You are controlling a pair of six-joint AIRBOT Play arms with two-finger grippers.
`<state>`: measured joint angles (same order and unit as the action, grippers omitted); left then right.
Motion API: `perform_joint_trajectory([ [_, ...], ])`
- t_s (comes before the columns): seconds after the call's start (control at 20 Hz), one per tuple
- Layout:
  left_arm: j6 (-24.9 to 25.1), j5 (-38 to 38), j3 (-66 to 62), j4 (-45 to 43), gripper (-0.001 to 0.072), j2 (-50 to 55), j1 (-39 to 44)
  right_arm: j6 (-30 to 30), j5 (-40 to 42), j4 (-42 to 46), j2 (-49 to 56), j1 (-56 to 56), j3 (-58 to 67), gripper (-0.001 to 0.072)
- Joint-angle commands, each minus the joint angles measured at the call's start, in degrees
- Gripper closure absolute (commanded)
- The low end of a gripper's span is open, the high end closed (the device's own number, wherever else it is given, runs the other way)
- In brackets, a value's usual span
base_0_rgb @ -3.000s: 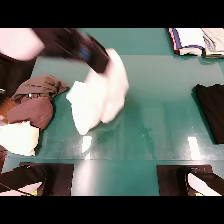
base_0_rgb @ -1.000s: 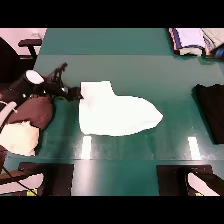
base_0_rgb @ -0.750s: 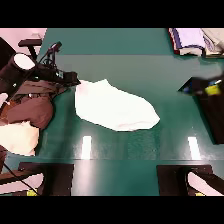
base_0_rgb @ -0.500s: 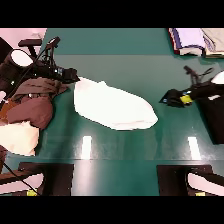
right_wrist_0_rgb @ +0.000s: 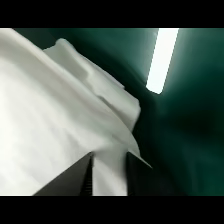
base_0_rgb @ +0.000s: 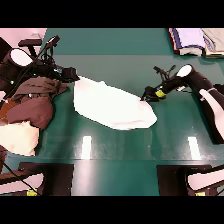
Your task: Fold the shirts.
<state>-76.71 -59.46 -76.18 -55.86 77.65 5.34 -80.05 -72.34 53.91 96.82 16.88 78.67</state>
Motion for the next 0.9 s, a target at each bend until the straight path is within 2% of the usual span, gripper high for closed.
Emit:
perform_joint_trajectory([
  [0.0,0.0,-0.3,-0.1,0.1,0.0682,0.0,0.0,2.2,0.3,-0.1,2.6,2.4,4.9,0.0697],
  [0.25,-1.3,0.4,-3.4,-0.2,0.0683,-7.1,0.0,2.1,-0.8,3.6,-6.2,0.2,13.1,0.0698],
  [0.6,-1.3,0.3,-28.2,-0.3,0.0683,-24.5,0.0,2.1,-2.2,4.7,-30.3,-2.4,30.0,0.0698],
  [0.85,-1.6,0.3,-40.3,-0.3,0.0684,-30.4,0.0,-0.1,-2.9,7.2,-39.4,-2.4,36.2,0.0699],
])
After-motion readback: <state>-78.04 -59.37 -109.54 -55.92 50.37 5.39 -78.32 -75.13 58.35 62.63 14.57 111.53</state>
